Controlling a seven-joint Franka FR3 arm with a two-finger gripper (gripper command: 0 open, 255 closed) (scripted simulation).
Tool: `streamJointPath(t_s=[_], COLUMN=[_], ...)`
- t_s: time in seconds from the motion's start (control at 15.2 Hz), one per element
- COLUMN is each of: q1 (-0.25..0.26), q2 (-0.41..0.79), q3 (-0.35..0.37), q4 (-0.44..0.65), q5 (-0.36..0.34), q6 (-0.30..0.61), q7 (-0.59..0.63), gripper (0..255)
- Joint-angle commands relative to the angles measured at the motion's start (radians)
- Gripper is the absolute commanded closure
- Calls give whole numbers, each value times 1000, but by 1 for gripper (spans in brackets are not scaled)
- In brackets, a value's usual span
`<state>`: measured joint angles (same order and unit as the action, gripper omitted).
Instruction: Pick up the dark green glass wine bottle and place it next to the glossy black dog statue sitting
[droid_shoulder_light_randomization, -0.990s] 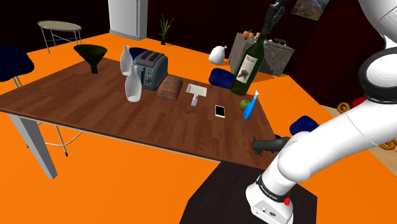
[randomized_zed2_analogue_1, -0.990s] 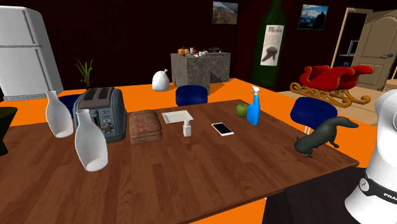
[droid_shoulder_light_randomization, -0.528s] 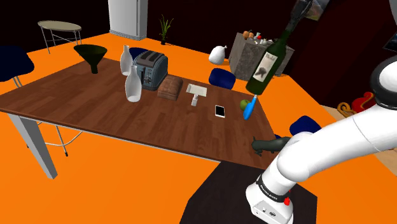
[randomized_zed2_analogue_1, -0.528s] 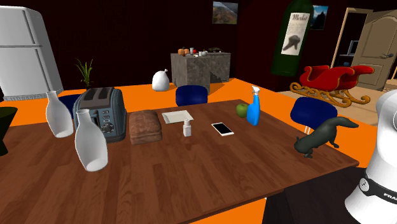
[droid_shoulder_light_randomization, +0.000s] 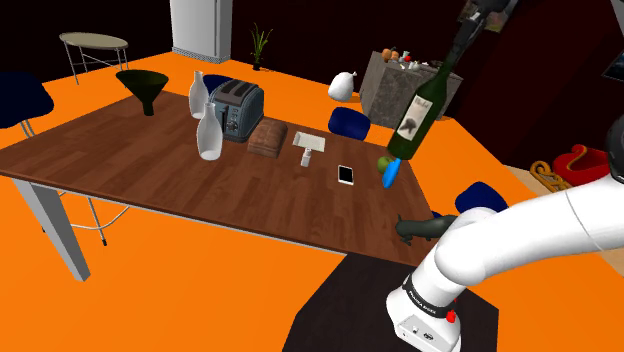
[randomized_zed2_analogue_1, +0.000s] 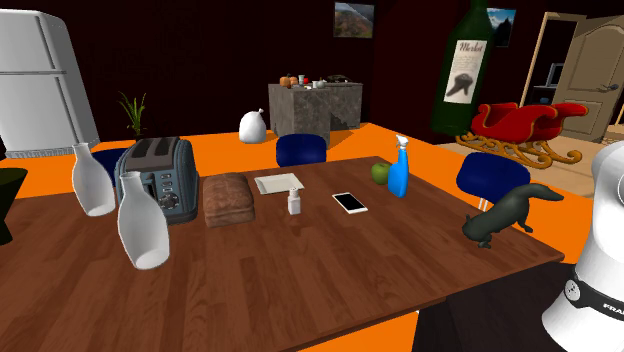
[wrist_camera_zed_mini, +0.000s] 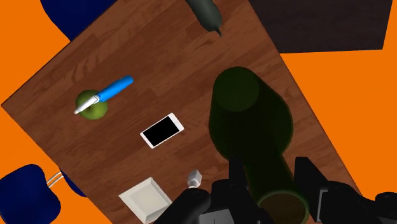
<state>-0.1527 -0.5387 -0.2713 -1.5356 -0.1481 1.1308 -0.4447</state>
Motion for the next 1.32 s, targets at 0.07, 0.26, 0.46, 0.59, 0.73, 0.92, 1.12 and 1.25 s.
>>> streamJointPath(t_s=[0.07, 0.26, 0.46, 0.59, 0.73, 0.92, 1.12, 1.25], q1=[-5, -9, -12, -15, -17, -21, -25, -27], q2=[-43, -77, -109, -128, -147, -174, -199, -215], q3=[4, 6, 7, 7, 7, 6, 5, 3], q4=[-87, -161, -231, -275, -319, -382, -442, -481], q5=[-6, -11, -15, -18, -21, -26, -30, -34], q6=[45, 85, 123, 148, 173, 209, 245, 268], q7=[7, 14, 19, 23, 26, 30, 34, 36], gripper=[255, 255, 255, 255, 255, 255, 255, 255])
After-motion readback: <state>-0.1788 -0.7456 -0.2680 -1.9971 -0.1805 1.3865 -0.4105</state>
